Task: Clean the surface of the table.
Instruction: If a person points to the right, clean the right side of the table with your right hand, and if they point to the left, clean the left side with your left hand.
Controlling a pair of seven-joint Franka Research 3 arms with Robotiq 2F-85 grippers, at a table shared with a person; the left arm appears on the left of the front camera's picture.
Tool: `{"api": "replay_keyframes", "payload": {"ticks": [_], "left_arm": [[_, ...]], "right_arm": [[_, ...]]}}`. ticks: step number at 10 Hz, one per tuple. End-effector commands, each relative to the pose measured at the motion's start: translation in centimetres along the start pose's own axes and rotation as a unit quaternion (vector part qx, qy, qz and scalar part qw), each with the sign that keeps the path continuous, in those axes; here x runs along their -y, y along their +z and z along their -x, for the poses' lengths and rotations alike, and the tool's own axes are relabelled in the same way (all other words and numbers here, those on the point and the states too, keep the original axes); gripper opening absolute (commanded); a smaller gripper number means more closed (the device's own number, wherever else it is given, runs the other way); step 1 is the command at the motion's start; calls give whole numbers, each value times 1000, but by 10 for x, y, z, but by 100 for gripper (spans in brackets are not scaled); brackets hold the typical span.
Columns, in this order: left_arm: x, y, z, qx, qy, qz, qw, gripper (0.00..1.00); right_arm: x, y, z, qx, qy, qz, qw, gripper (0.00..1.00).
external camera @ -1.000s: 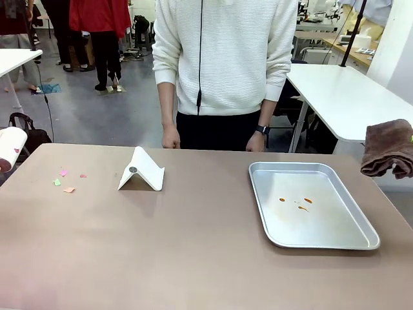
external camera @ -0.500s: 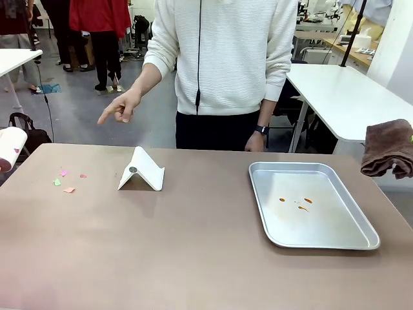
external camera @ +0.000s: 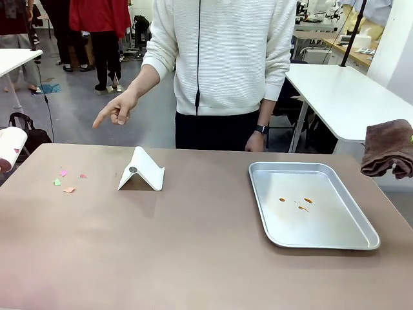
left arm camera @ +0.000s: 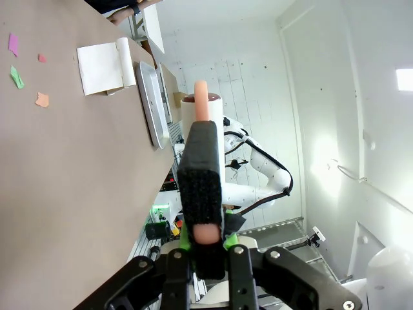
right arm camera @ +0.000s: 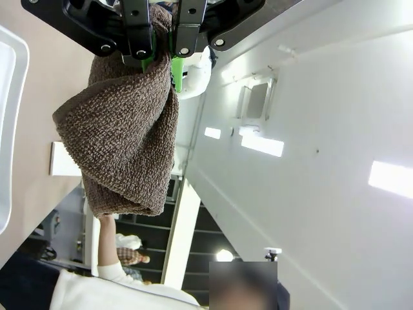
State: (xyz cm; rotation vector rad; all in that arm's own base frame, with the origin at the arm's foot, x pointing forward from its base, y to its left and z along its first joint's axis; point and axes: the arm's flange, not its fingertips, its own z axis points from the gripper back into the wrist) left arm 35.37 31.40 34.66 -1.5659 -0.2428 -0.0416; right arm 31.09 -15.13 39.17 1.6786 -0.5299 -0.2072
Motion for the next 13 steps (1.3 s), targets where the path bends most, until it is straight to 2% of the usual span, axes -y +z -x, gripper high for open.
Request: {"api": "replay_keyframes", "payload": {"ticks": [1,2,3,4,6,7,10,12,13], "left_arm": [[2,-2,2,-1,-9,1,1000,0],[2,-2,2,-1,-9,1,1000,0],[0,0,0,0,0,0,1000,20],[-1,-1,-5,56,11,-15,998,20],[-5,-7,-12,77,26,-92,992,20],[-11,-11,-18,109,37,-136,984,20],[-32,-21,-37,129,99,-190,968,20],[-41,-22,-50,154,118,-214,957,20],[-45,-21,-52,152,127,-223,955,20]], "right_arm": [[-5,0,0,-2,0,5,1000,0],[-5,0,0,-2,0,5,1000,0],[-5,0,0,-2,0,5,1000,0],[-5,0,0,-2,0,5,1000,0],[-5,0,0,-2,0,5,1000,0],[-5,0,0,-2,0,5,1000,0],[-5,0,0,-2,0,5,1000,0],[-5,0,0,-2,0,5,1000,0],[-5,0,0,-2,0,5,1000,0]]}}
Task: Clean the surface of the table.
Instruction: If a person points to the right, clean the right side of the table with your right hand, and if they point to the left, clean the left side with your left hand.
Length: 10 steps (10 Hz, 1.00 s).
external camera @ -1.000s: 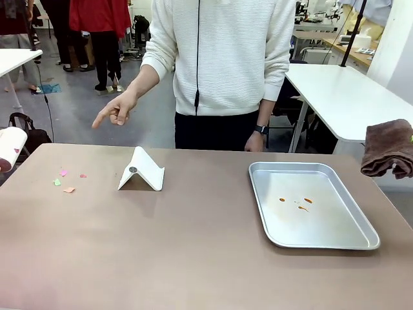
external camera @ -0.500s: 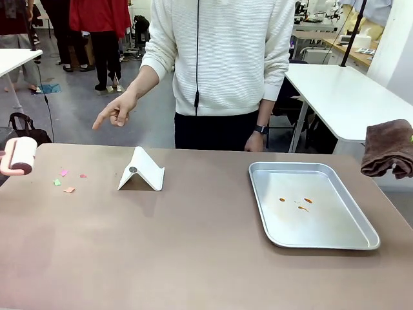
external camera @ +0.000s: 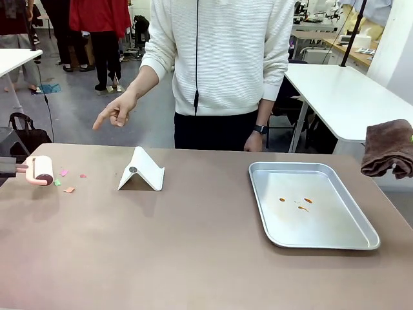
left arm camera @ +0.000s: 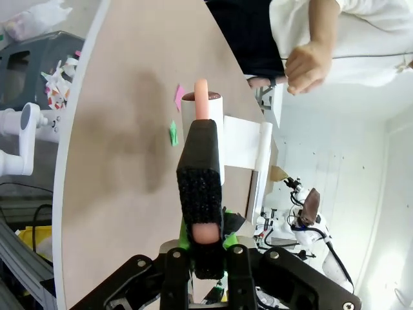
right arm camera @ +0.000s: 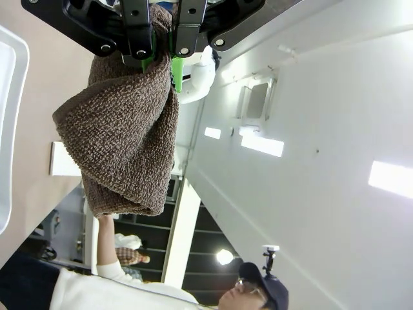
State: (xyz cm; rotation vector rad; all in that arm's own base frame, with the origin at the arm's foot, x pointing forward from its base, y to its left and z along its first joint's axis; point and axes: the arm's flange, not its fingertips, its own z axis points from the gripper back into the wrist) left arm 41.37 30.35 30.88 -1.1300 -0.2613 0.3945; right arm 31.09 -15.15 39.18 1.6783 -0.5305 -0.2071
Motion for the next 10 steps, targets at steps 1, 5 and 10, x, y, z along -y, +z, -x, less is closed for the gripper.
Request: {"api": "replay_keyframes", "payload": {"ticks": [1,5,10], "left_arm": [[3,-2,-2,15,14,-6,1000,20],[-4,-7,0,-16,-28,-45,998,20],[-12,-23,-5,-45,-32,-82,995,20]], "right_arm": [[-5,0,0,-2,-1,5,1000,0],[-5,0,0,-2,-1,5,1000,0],[-5,0,0,-2,-1,5,1000,0]]}}
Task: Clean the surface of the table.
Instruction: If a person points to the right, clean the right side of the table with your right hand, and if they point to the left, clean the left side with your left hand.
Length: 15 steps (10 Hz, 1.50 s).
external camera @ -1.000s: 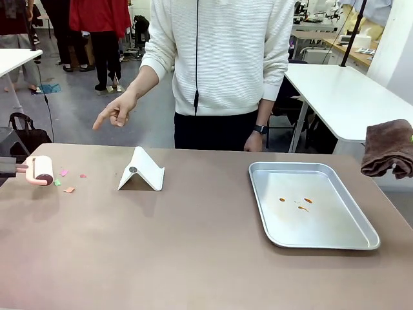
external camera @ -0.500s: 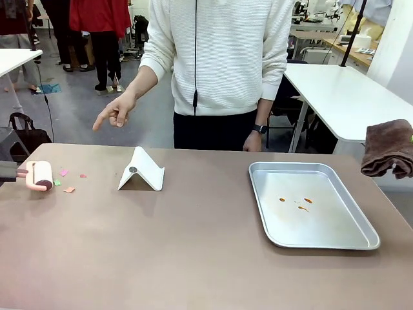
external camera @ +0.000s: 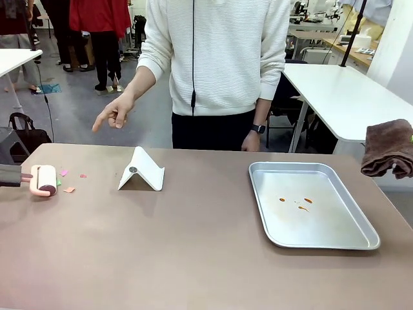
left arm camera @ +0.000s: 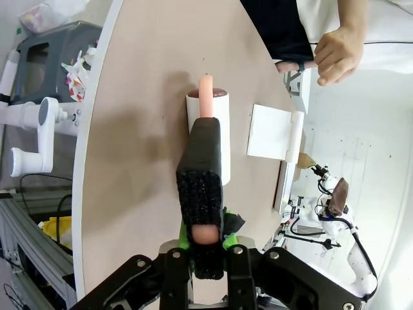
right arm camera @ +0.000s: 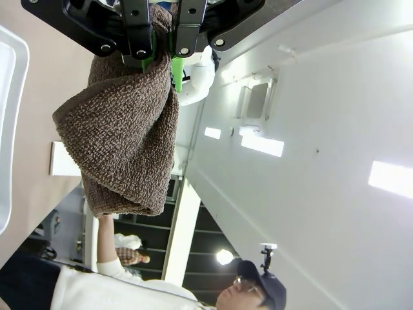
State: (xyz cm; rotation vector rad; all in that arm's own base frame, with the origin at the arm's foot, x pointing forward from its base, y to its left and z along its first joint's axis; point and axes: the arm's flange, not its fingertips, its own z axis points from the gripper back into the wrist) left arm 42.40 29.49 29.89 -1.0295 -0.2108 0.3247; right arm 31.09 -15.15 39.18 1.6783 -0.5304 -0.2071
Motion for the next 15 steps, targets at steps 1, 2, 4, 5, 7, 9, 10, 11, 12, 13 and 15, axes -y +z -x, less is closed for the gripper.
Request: {"api": "replay_keyframes", "payload": {"ticks": [1,2,4,5,7,9,10,11,12,13,15], "left_arm": [[-8,-15,-4,-22,3,-31,999,20],[-7,-22,-8,-32,10,-30,999,20],[-2,-40,-20,-52,17,-41,998,20],[2,-48,-27,-62,21,-47,997,20],[14,-66,-38,-78,21,-59,995,20],[25,-79,-50,-80,31,-56,995,20],[29,-84,-57,-80,39,-51,995,20],[36,-91,-60,-86,40,-48,994,20],[45,-101,-62,-95,34,-50,994,20],[51,-111,-63,-106,28,-55,993,20],[60,-127,-61,-126,18,-58,990,20]], "right_arm": [[-5,0,0,-2,-1,5,1000,0],[-5,0,0,-2,-1,5,1000,0],[-5,0,0,-2,-1,5,1000,0],[-5,0,0,-2,-1,5,1000,0],[-5,0,0,-2,-1,5,1000,0],[-5,0,0,-2,-1,5,1000,0],[-5,0,0,-2,-1,5,1000,0],[-5,0,0,-2,-1,5,1000,0],[-5,0,0,-2,-1,5,1000,0],[-5,0,0,-2,-1,5,1000,0],[-5,0,0,-2,-1,5,1000,0]]}}
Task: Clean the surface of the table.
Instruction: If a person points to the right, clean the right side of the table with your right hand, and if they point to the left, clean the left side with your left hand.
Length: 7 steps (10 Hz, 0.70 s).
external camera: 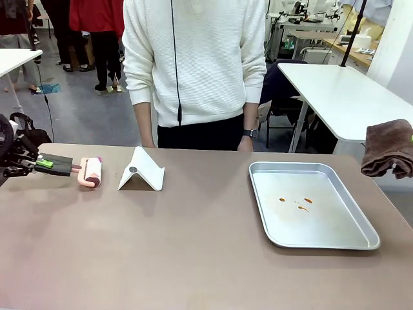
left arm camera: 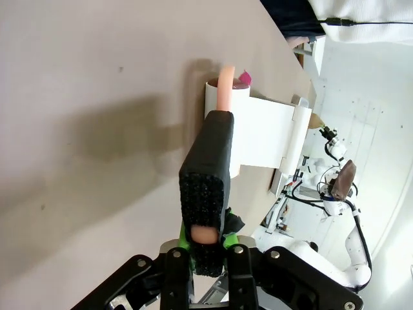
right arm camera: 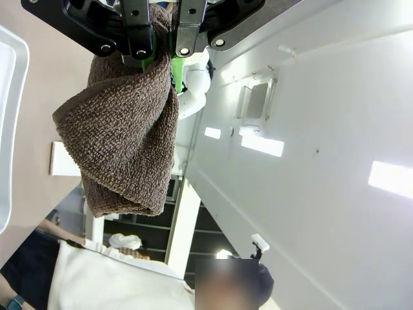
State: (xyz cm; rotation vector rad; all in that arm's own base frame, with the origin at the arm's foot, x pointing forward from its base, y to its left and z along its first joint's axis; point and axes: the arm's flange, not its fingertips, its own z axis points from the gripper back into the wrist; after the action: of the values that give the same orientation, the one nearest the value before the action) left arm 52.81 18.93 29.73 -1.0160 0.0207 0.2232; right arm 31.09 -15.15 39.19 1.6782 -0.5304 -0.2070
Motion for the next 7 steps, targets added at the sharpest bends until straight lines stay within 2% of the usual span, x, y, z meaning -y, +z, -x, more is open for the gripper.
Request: {"api": "replay_keyframes", "payload": {"ticks": [1,4,5,6,7], "left_arm": [[-3,-10,-5,-12,9,-29,999,20],[9,11,8,-4,-45,43,998,20],[17,32,32,-3,-85,89,992,20],[22,55,59,-25,-126,136,982,20],[22,78,85,-20,-161,159,974,20]], "right_arm": [[-5,0,0,-2,-1,5,1000,0],[-5,0,0,-2,-1,5,1000,0],[-5,0,0,-2,-1,5,1000,0],[-5,0,0,-2,-1,5,1000,0],[-5,0,0,-2,-1,5,1000,0]]}}
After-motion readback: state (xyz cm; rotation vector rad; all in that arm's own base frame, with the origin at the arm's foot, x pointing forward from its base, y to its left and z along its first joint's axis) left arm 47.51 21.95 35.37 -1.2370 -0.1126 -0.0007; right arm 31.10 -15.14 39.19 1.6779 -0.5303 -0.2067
